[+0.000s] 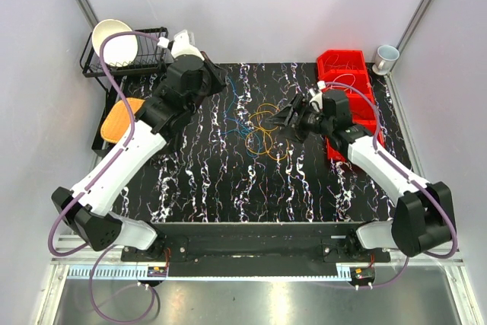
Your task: Untangle the cables
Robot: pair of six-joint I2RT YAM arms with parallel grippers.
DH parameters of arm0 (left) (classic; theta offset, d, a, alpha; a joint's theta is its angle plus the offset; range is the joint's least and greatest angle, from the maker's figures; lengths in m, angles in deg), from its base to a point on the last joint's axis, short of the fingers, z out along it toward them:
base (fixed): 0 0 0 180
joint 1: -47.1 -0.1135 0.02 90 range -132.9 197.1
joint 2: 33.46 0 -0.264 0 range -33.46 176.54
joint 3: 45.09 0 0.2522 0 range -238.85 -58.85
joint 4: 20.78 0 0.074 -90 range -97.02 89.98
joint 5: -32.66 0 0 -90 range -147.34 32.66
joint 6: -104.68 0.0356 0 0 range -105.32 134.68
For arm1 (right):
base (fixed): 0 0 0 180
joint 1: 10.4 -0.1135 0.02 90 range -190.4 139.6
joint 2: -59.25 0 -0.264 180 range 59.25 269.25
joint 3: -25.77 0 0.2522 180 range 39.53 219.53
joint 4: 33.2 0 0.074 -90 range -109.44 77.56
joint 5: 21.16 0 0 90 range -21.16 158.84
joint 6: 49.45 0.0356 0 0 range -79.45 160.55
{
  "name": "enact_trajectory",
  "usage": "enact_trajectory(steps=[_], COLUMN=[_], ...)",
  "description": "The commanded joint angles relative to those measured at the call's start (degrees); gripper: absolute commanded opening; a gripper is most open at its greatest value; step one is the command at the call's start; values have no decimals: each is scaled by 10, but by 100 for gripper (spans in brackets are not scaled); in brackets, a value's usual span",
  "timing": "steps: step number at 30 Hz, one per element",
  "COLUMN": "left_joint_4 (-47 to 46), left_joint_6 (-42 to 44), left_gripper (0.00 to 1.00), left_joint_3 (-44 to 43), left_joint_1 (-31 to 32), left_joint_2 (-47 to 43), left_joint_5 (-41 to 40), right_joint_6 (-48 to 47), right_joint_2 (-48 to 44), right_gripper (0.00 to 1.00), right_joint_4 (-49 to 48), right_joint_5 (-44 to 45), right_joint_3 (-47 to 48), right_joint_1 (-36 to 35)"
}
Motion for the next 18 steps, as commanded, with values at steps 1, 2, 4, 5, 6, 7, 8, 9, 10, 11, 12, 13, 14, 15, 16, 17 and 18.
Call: enact_trajectory(steps=[1,2,4,5,6,7,8,9,10,11,12,13,14,15,16,17,18], left_joint_4=[-12,-11,-11,-10,-11,-10,-10,-9,-10,-10,-9,-10,-9,-9,-9,-9,-9], left_joint_6=[-62,-66,-72,-73,-73,-72,-72,-72,-71,-72,-71,-70,-71,-71,-70,-71,-72], left_gripper=[0,0,0,0,0,0,0,0,0,0,0,0,0,0,0,0,0], left_joint_3=[3,5,6,5,4,3,2,3,2,2,1,1,1,2,3,3,4], left_joint_1=[-3,-3,-3,-3,-4,-5,-4,-4,-5,-5,-5,-6,-6,-5,-6,-6,-6], left_joint_2=[-2,-2,1,4,5,6,7,9,10,11,11,12,12,13,13,14,15], left_joint_5=[-68,-71,-72,-71,-70,-70,-70,-69,-70,-69,-67,-67,-66,-65,-66,-64,-64], right_joint_6=[54,58,68,71,78,81,86,94,96,102,105,108,114,115,118,122,124], right_joint_2=[18,30,43,54,59,63,70,74,77,85,89,98,102,107,117,121,126], right_gripper=[79,79,79,79,79,79,79,79,78,78,78,78,78,78,77,77,77], right_joint_4=[2,-2,-7,-15,-18,-24,-37,-40,-40,-59,-63,-70,-74,-75,-78,-84,-87], right_joint_5=[-11,-11,-11,-10,-9,-3,-1,5,8,11,14,14,13,14,16,17,19], right_joint_3=[38,39,39,40,38,37,35,33,32,33,34,34,38,41,43,46,47], right_joint_1=[-21,-29,-41,-45,-56,-58,-62,-67,-69,-70,-71,-72,-73,-73,-76,-76,-77])
